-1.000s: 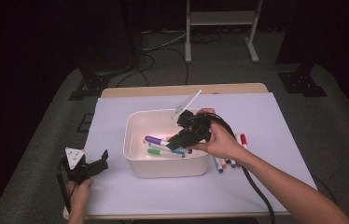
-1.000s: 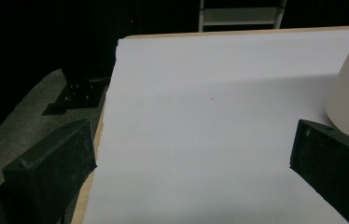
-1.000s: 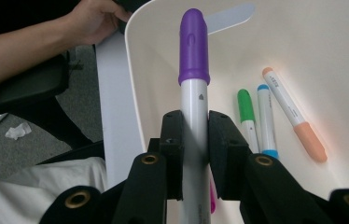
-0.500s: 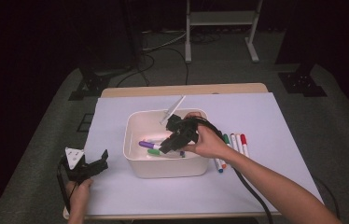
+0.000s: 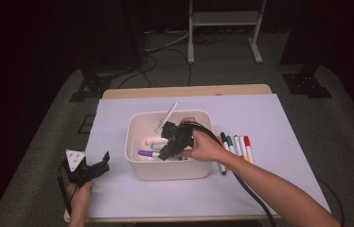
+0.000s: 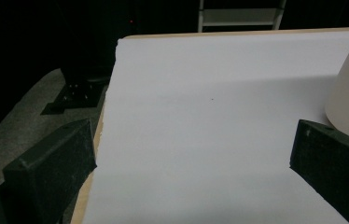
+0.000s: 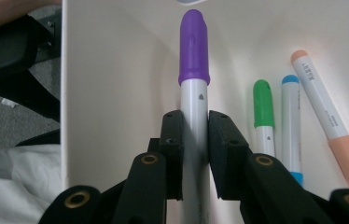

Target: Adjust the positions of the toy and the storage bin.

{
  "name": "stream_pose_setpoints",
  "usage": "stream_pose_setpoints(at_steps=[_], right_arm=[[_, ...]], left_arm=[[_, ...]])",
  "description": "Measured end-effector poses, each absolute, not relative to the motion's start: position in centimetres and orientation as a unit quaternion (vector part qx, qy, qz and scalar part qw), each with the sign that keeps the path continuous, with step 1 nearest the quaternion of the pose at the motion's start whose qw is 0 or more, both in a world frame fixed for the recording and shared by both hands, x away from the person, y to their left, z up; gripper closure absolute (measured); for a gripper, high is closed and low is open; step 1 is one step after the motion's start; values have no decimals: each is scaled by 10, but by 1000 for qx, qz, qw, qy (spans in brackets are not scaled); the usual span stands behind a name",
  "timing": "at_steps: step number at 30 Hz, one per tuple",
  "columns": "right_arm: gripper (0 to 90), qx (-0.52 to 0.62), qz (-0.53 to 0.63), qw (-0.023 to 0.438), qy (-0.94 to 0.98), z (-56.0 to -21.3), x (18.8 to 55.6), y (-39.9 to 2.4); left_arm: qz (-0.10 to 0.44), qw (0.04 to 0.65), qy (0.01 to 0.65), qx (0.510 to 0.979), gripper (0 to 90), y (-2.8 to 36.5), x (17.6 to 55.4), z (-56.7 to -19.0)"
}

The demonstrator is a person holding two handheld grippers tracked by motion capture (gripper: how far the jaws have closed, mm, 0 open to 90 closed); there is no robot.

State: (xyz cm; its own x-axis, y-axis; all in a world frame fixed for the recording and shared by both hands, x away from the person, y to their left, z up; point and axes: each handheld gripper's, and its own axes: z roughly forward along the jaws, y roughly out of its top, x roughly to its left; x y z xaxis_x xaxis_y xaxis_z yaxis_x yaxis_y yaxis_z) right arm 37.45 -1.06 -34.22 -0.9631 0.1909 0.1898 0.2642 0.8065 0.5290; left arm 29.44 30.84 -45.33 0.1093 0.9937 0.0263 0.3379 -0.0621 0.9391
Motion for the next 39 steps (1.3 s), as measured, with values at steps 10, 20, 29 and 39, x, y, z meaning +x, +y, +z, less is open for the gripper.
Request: stream_pose_setpoints(at_steps=[10,20,29,39], right_arm=[[723,-116,-271,62,-953,-345,374,-8],[697,-126,-305,50,-943,-324,369,-26],[661,-146,-342,30,-928,-299,359,-70],[623,-198,-369,11,-908,-289,354,-137]], left_arm=[[391,420,541,615,0,308,294,-453],[389,419,541,616,0,308,294,-453],[390,418,541,616,0,308,294,-453],[392,416,540,619,0,307,294,-453]])
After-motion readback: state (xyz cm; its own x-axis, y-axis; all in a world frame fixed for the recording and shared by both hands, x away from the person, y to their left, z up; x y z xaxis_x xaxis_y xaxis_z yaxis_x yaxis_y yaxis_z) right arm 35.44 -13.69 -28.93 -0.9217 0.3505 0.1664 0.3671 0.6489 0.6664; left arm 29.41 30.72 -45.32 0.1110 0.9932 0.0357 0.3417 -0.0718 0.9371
